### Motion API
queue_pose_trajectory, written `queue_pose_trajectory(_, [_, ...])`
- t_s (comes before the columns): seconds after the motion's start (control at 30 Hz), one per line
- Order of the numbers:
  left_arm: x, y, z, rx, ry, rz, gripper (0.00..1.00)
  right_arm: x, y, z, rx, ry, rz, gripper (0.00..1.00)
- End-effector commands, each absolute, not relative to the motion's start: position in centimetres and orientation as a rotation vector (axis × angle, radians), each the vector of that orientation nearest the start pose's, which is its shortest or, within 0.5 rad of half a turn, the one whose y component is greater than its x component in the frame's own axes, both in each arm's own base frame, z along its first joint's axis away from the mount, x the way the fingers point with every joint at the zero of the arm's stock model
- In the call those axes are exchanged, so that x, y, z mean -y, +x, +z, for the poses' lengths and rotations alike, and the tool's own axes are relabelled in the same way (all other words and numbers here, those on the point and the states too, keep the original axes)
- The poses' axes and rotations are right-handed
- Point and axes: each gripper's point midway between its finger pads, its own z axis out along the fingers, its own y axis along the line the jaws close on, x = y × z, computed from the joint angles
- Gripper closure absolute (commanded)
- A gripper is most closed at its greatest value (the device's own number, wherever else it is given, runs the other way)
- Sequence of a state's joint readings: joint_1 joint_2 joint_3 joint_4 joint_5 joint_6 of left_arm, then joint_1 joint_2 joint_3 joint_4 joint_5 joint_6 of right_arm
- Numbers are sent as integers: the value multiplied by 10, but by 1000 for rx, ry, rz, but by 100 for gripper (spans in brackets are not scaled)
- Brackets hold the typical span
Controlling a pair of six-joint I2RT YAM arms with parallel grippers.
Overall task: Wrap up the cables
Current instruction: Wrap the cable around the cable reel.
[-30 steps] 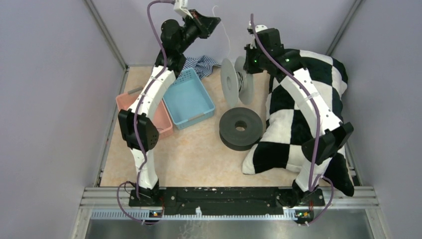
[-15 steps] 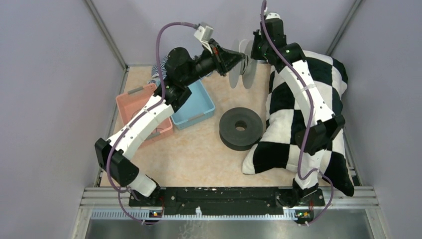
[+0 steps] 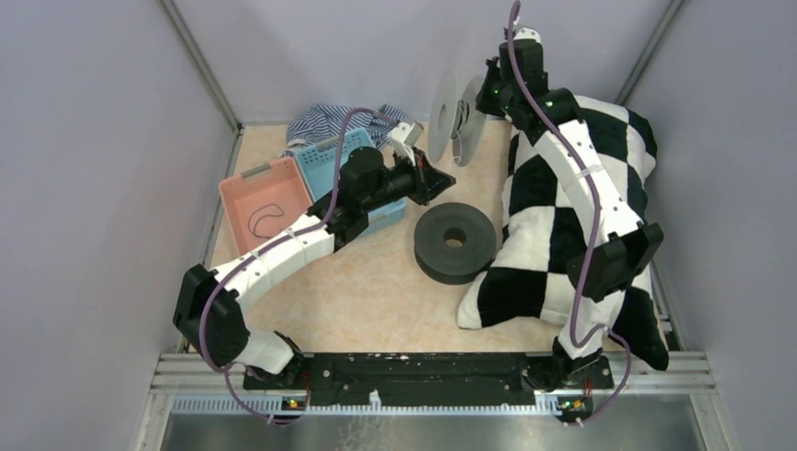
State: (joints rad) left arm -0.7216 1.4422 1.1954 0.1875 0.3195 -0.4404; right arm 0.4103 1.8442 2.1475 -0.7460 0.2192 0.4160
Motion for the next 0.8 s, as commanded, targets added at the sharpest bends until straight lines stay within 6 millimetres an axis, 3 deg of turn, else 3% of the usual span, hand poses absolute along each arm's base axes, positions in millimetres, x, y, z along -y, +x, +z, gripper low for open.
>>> queue_pose_trajectory(0.0, [352, 304, 342, -1601, 418, -1131, 100, -179, 458, 455, -1743, 193, 470, 100])
queue_pose_trajectory(0.4, [342, 316, 288, -1687, 245, -1112, 100, -169, 417, 499, -1649, 144, 547, 100])
queue_pose_trajectory(0.77, [339, 358, 260, -1751, 246, -1142, 100, -173, 367, 500, -1661, -37, 608, 100])
